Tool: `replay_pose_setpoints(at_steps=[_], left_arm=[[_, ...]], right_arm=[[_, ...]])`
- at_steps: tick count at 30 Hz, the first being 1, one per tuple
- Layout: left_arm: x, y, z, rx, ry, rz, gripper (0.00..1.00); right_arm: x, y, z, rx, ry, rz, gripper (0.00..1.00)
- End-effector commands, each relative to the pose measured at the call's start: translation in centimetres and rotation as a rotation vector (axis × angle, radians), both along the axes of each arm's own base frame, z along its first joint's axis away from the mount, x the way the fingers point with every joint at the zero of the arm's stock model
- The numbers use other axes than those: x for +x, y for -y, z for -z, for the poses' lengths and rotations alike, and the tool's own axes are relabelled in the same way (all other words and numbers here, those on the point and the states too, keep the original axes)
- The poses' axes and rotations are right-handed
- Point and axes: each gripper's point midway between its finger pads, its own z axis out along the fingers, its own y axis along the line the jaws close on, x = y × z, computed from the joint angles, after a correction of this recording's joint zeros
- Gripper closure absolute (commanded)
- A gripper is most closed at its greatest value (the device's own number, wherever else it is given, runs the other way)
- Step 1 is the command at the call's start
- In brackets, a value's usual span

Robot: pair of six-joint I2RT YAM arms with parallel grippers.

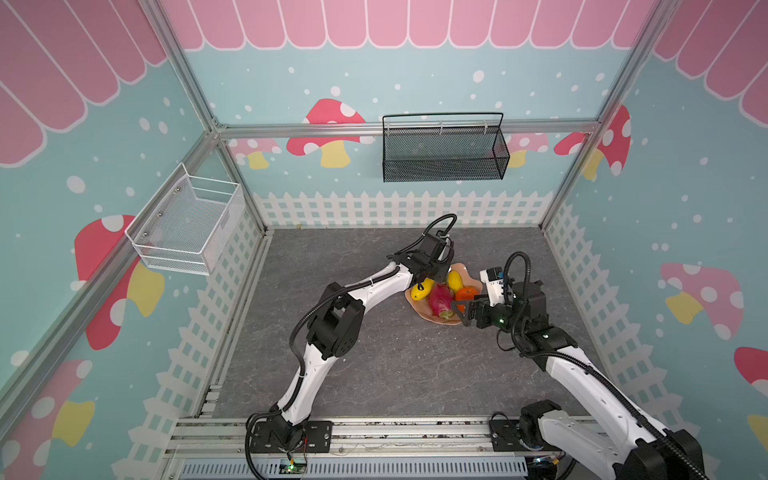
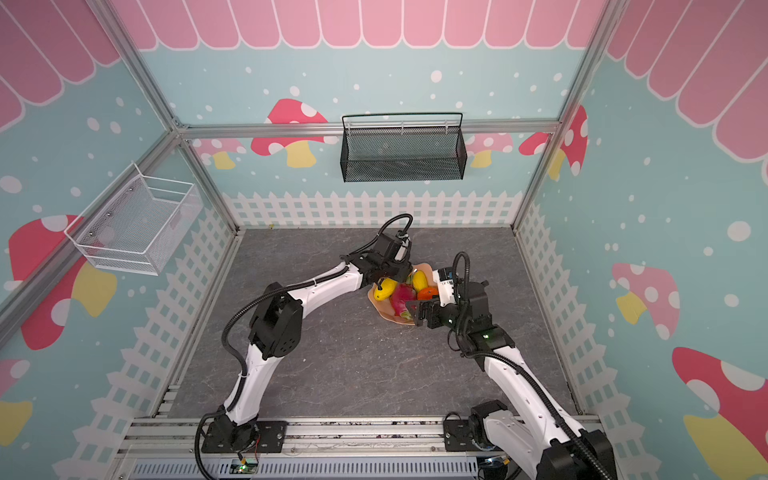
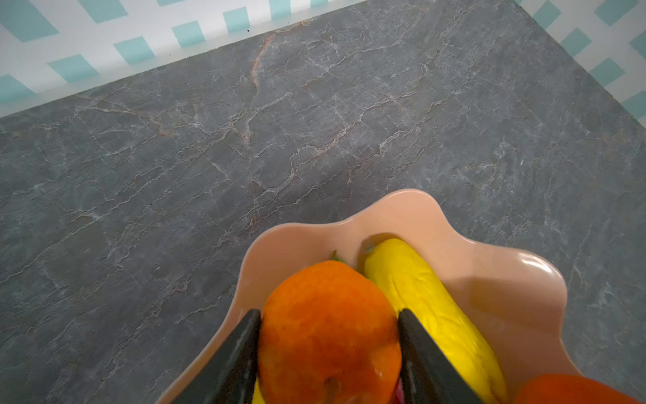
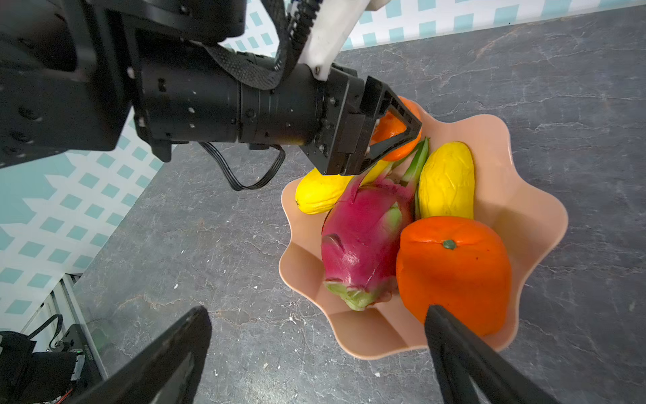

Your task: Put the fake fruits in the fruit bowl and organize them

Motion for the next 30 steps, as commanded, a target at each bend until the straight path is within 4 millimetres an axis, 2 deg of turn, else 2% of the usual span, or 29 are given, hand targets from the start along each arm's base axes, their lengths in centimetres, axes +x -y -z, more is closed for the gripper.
replay_pose_setpoints(at_steps=[1, 6, 12, 18, 21, 24, 26, 27, 30], left_arm=[[0.6, 0.2, 0.8, 0.003, -0.006, 0.010, 0.41], [0.7, 0.1, 1.0, 0.006, -0.010, 0.012, 0.34], [0.6, 0.0, -0.9, -0.020, 0.015, 0.012, 0.22], [-0.3, -1.0, -5.3, -0.058, 0.074, 0.007, 0.17], [-1.3, -2.8, -8.6, -0.071, 0.140, -0.019, 0.15], [-3.0, -6.7, -10.5, -0.054, 0.192, -0.097, 0.11], [-4.3, -10.7, -10.7, -0.024, 0.218, -0.188, 0.07], [-5.0, -13.3, -10.6, 0.003, 0.233, -0.250, 0.02], [-8.1, -22.4, -9.1, 0.121, 0.279, -0.469, 0.01]], right_arm=[[0.0, 0.0, 0.0, -0.004, 0.016, -0.013, 0.01], [0.0, 0.2, -0.3, 0.000, 0.027, -0.009, 0.01], [0.1, 0.2, -0.6, 0.005, 0.030, -0.005, 0.01], [1.1, 1.2, -0.9, -0.004, 0.028, 0.054, 0.01], [2.4, 2.6, -1.0, 0.008, 0.006, 0.117, 0.01], [3.9, 5.4, -1.3, 0.048, -0.004, 0.213, 0.01], [4.6, 7.9, -1.4, 0.072, 0.008, 0.297, 0.02], [4.9, 9.4, -1.3, 0.073, 0.021, 0.356, 0.02], [4.5, 15.3, 0.0, 0.070, 0.057, 0.583, 0.02]])
